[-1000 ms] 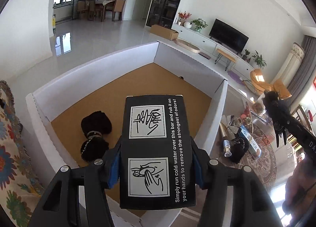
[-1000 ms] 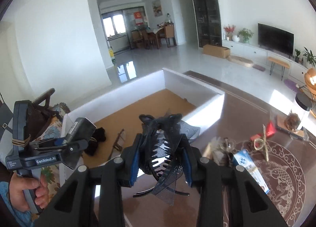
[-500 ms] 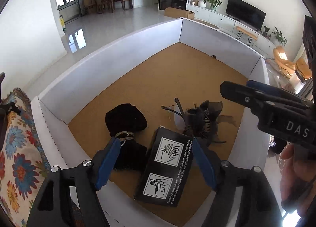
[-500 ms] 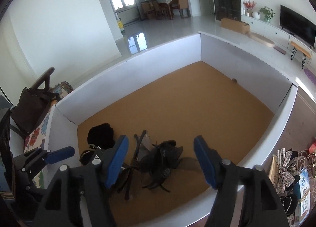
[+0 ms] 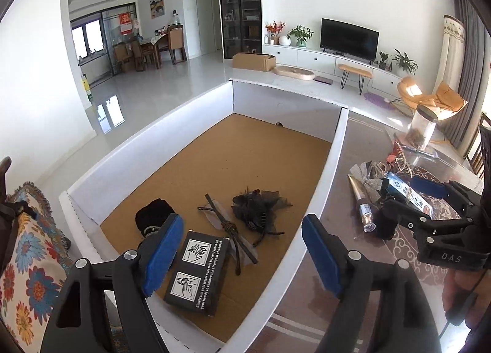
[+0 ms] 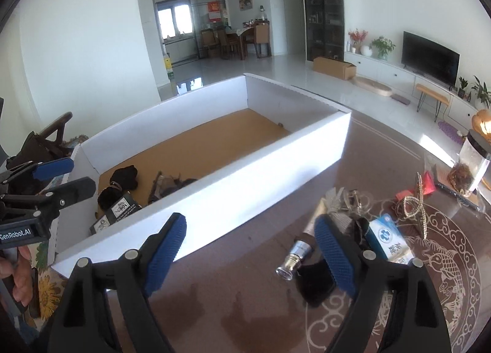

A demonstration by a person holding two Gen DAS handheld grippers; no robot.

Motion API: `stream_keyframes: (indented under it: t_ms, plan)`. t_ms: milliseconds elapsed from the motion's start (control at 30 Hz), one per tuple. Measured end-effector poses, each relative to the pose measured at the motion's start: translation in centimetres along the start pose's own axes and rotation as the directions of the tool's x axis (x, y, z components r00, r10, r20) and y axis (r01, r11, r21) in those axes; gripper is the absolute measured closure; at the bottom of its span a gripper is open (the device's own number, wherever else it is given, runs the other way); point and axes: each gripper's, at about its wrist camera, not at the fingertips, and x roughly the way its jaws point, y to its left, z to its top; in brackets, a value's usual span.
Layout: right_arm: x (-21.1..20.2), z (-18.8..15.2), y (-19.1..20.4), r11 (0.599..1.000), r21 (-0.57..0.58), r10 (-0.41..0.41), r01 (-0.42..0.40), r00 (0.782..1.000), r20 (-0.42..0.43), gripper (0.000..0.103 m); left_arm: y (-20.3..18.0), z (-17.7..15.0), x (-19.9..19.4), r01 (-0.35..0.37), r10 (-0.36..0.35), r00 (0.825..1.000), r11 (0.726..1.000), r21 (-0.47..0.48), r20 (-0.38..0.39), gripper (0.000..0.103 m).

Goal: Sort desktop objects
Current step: 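Move both tools back over the table toward the blue box and velvet pouch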

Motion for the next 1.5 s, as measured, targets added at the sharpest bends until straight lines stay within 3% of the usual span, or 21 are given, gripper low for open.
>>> stream_keyframes:
  t_ms: [167,267,400,533,567,633,700,733,833,900,967,1500]
  plan:
    - [-3.0,-5.8,-5.9,0.992,0.084,-0.099,0.099,0.995,-0.007,0.017,-4.4,-1.8,-1.4,0.089,-0.088,0.996,0.995,0.045,-0.015,0.024]
    - [-3.8,-8.9,-9.9,0.975,0.117,-0.186,0.191,0.981,-0.049,0.017,-7.6,-3.5,-0.9,0.157,-0.151,0.986,0.985,0.073,-0.072,0.023]
    - [-4.2,-11.9,-14.1,0.947,0.15,-0.267,0.284,0.955,-0.127,0.017,-11.9,-6.6,3.0,0.243,-0.218,0.946,0.967,0.08,-0.24,0.022]
    - [-4.8,-14.0,-15.1,0.937,0.163,-0.283,0.309,0.944,-0.167,0.017,-16.4,-10.4,7.2,0.266,-0.192,0.899,0.953,0.143,-0.393,0.022]
    - [-4.8,-14.5,-14.9,0.935,0.161,-0.288,0.316,0.942,-0.172,0.017,-17.3,-11.0,7.4,0.251,-0.169,0.911,0.951,0.179,-0.377,0.015]
    - [-5.2,-15.5,-14.6,0.932,0.158,-0.3,0.327,0.938,-0.176,0.017,-19.1,-11.6,7.0,0.237,-0.16,0.941,0.941,0.243,-0.299,0.014]
    - [-5.3,-16.4,-14.5,0.926,0.162,-0.311,0.34,0.933,-0.182,0.017,-20.3,-11.5,7.5,0.265,-0.19,0.935,0.935,0.235,-0.298,0.001]
    - [-5.3,-16.5,-14.5,0.922,0.165,-0.319,0.35,0.929,-0.19,0.017,-20.7,-11.3,8.1,0.27,-0.198,0.933,0.937,0.222,-0.302,0.0]
    - [-5.0,-16.7,-15.1,0.912,0.184,-0.327,0.365,0.922,-0.209,0.015,-22.3,-10.0,9.4,0.273,-0.21,0.939,0.936,0.223,-0.271,0.0]
    - [-4.6,-16.7,-15.5,0.907,0.208,-0.319,0.366,0.92,-0.227,0.0,-22.9,-9.1,10.3,0.278,-0.221,0.943,0.934,0.225,-0.248,0.0]
    - [-4.4,-16.6,-15.5,0.905,0.2,-0.329,0.377,0.915,-0.235,0.0,-23.3,-8.7,10.7,0.288,-0.244,0.948,0.93,0.23,-0.205,0.0]
    - [-4.6,-16.4,-15.5,0.904,0.202,-0.328,0.376,0.915,-0.235,0.0,-23.2,-8.8,10.6,0.287,-0.24,0.948,0.93,0.231,-0.209,0.0]
